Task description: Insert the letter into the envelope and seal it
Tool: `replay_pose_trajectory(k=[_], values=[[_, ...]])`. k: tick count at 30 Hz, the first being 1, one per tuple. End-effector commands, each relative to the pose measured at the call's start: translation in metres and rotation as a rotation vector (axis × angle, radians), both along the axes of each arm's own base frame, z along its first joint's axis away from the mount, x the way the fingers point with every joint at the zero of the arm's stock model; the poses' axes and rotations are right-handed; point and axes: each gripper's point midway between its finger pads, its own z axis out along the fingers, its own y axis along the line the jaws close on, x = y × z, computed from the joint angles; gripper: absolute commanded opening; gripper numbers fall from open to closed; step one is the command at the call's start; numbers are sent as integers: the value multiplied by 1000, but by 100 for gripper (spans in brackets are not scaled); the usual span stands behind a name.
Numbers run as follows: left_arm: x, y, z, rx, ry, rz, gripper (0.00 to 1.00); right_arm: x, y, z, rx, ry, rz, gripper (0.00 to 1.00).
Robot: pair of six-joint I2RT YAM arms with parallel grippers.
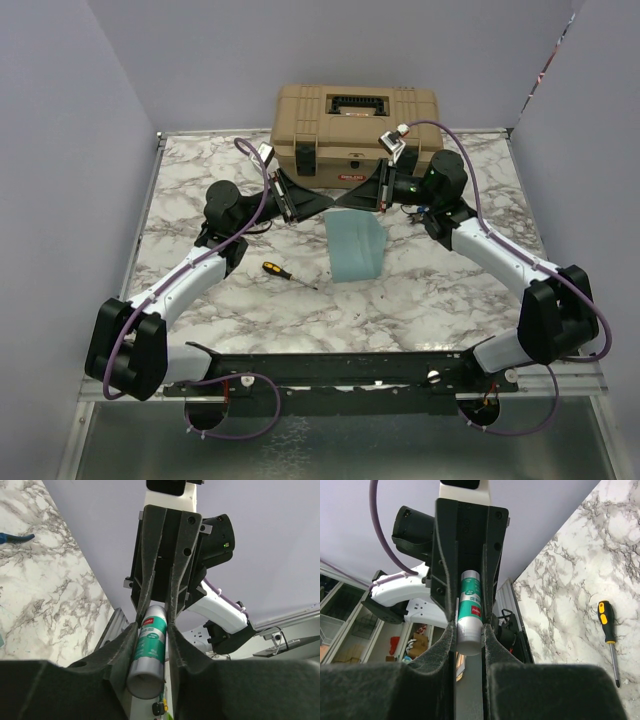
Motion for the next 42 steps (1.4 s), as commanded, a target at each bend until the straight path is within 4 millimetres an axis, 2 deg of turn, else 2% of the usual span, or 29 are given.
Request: replay_pose_trajectory(k=[1,3,5,10,18,27,30,33,36,37,42], values=[[0,1,-9,23,-6,-2,25,-13,-1,1,-10,-19,36,1],[0,2,-9,23,-5,0,15,-12,-1,0,-14,-17,33,1],[0,2,-9,24,-4,2,0,-11,-1,0,-16,-22,26,1],[3,6,-9,28,12,16,0,-11,-7,2,-3,-42,-4,1],[13,28,3,2,0,103,0,-14,-33,19,101,-85,-46,1],[21,46,3,-14,8,187,0,-5,-49,8,137,-27,-85,1],[21,44,-2,8,10,174,0,17,-51,-14,-32,-16,-189,1],[23,43,-16,66,22,164,0,48,-73,-56,-313,-1,-387,1],[24,41,-34,122,36,149,0,66,-104,-98,-565,26,-533,1],[24,40,-39,142,35,142,0,72,-120,-114,-662,47,-603,1],[30,38,-70,292,36,153,0,72,-184,-180,-1044,145,-768,1]])
